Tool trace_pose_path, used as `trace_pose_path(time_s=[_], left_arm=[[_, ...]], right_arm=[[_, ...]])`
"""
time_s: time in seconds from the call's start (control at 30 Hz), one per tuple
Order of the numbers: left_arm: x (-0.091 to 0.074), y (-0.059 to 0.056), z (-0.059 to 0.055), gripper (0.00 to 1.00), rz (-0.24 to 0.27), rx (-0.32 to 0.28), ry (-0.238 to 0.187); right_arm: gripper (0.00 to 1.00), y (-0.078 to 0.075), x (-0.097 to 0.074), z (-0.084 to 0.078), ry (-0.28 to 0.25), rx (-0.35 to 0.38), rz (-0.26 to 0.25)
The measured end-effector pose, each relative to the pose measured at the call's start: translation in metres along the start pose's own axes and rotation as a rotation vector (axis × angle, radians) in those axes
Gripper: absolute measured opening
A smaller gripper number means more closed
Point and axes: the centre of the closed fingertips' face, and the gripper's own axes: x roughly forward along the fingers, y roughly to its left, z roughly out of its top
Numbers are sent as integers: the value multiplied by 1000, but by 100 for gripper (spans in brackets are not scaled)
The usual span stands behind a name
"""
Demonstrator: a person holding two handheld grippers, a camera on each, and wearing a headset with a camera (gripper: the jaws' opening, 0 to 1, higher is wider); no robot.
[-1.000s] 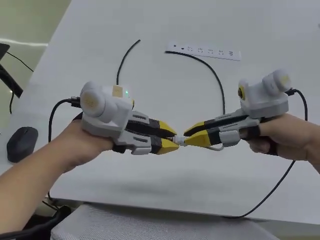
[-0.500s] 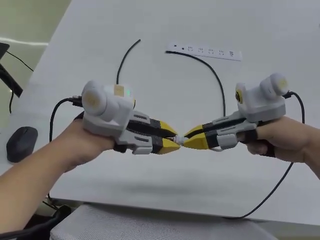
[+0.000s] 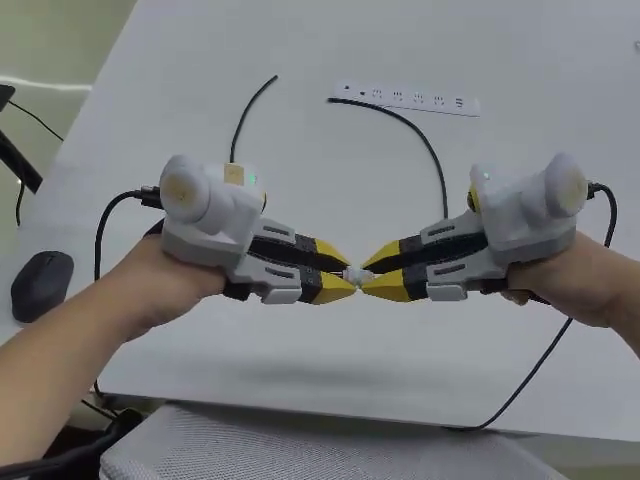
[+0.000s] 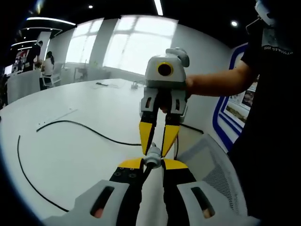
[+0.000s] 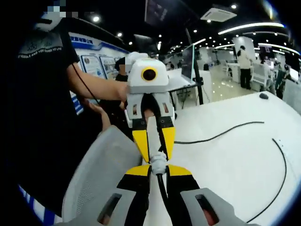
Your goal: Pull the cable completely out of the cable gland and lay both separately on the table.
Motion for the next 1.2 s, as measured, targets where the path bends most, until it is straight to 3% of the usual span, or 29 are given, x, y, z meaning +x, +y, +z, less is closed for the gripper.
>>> trace_pose_path(time_s=[0.2, 0.3, 0.4, 0.47, 0.67, 1.0, 1.2], left_arm=[[-1, 0, 2, 15, -1, -26, -13], [-1, -1, 2, 15, -1, -31, -16], [-1, -1, 0, 15, 0, -39, -12], [0, -1, -1, 15, 1, -40, -10], [0, -3, 0, 15, 4, -43, -15], [1, -5, 0, 15, 7, -32, -15], [2, -5, 0, 15, 8, -23, -16]], right_arm=[[7, 0, 0, 1, 60, -223, -99], [7, 0, 0, 1, 88, -284, -137], [7, -1, 2, -4, 133, -395, -190], [7, 0, 3, -6, 139, -417, -203], [7, -2, 0, -5, 113, -400, -231], [8, -3, 0, -7, 114, -355, -227], [13, -7, -3, -4, 78, -261, -237]])
